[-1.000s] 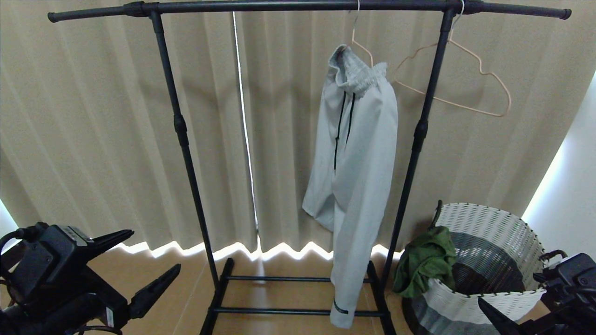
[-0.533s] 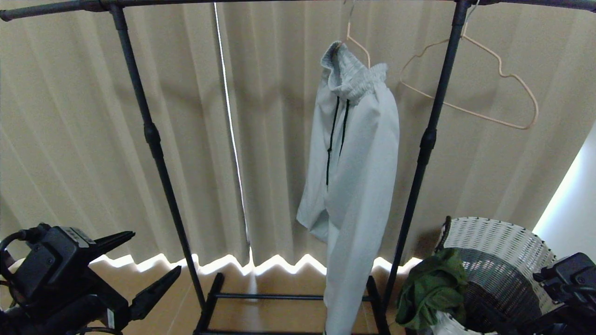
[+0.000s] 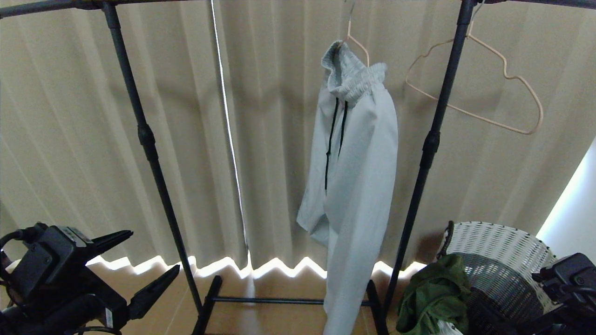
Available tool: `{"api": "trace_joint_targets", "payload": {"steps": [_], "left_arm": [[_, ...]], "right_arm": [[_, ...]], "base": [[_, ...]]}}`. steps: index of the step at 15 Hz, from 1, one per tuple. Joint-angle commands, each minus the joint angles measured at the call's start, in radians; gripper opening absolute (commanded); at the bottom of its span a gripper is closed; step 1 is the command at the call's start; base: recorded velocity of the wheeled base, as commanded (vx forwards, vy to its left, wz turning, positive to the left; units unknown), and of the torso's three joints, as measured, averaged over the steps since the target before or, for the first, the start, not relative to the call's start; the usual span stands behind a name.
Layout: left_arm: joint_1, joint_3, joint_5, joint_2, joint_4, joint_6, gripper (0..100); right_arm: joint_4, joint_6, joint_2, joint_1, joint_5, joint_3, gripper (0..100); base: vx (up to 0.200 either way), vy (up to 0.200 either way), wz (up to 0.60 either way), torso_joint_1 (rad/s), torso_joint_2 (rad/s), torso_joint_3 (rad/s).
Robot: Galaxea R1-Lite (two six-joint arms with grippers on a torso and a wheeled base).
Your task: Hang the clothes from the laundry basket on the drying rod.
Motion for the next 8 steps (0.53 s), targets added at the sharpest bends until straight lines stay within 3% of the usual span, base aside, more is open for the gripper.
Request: {"api": "trace_joint_targets", "payload": {"steps": [1, 3, 5, 7, 8], "left_arm": [[0.001, 0.000, 0.000, -0.013, 0.000, 0.000, 100], [0.001, 0.000, 0.000, -0.021, 0.000, 0.000, 100], [0.001, -0.001, 0.000, -0.022, 0.000, -0.001, 100], [-0.001, -0.003, 0.000, -0.021, 0.000, -0.001, 100], [-0.004, -0.004, 0.000, -0.019, 0.000, -0.001, 100]], "right_arm": [[-0.001, 0.003, 0.000, 0.000, -0.001, 0.000, 100], [0.005, 0.000, 0.004, -0.020, -0.001, 0.010, 100], [0.013, -0.039, 0.041, -0.119, 0.001, 0.003, 100], [0.013, -0.189, 0.127, -0.268, 0.016, -0.005, 100], [0.004, -0.260, 0.184, -0.331, 0.065, -0.023, 100]], "base": [[0.000, 0.000, 0.00, 0.000, 0.00, 0.000], [0.000, 0.000, 0.00, 0.000, 0.00, 0.000], [0.000, 0.000, 0.00, 0.000, 0.00, 0.000], [0.000, 0.000, 0.00, 0.000, 0.00, 0.000], [0.000, 0.000, 0.00, 0.000, 0.00, 0.000]]}}
